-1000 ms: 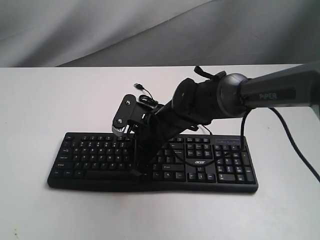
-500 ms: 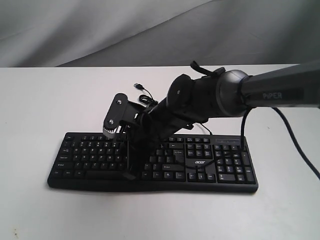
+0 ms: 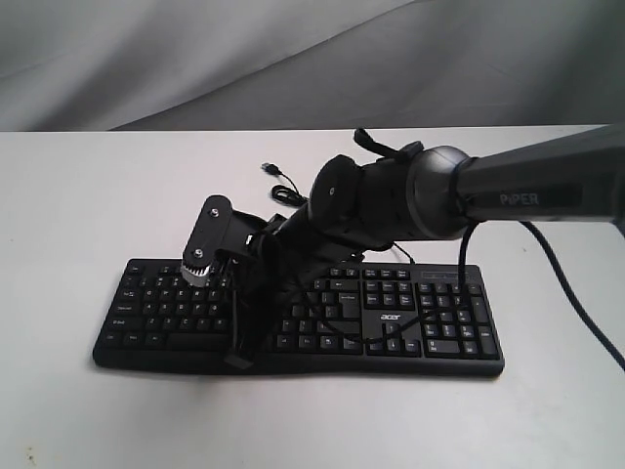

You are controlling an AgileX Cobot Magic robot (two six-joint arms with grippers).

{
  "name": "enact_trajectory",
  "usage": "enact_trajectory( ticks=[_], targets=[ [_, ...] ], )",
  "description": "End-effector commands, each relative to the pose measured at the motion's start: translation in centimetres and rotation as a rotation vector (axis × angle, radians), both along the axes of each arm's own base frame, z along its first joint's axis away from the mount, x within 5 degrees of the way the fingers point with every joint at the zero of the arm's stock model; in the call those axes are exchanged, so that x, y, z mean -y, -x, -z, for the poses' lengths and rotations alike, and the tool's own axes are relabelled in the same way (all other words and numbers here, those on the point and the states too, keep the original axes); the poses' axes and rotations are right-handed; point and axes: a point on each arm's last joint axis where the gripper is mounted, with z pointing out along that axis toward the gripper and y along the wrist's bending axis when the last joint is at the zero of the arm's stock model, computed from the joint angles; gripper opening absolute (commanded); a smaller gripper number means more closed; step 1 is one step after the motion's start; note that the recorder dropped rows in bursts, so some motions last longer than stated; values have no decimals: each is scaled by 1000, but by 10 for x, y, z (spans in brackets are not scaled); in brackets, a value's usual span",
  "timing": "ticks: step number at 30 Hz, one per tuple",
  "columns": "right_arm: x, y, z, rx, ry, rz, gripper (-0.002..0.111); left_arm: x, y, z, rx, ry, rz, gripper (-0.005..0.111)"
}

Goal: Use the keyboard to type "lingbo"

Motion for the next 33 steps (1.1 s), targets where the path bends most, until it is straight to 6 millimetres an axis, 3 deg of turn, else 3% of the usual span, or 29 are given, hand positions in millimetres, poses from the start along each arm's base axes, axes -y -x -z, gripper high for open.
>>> enact_trajectory(
  ticks=[1, 21, 28, 33],
  targets=[
    [-1, -3, 7, 6, 7, 16, 0, 0, 0, 0, 12, 1, 0, 1],
    [-1, -2, 19, -8, 33, 6, 0, 0, 0, 0, 12, 1, 0, 1],
    [-2, -5, 2, 34, 2, 16, 0, 0, 0, 0, 12, 1, 0, 1],
    [-15, -11, -9, 68, -33, 1, 0, 0, 0, 0, 12, 1, 0, 1]
  ],
)
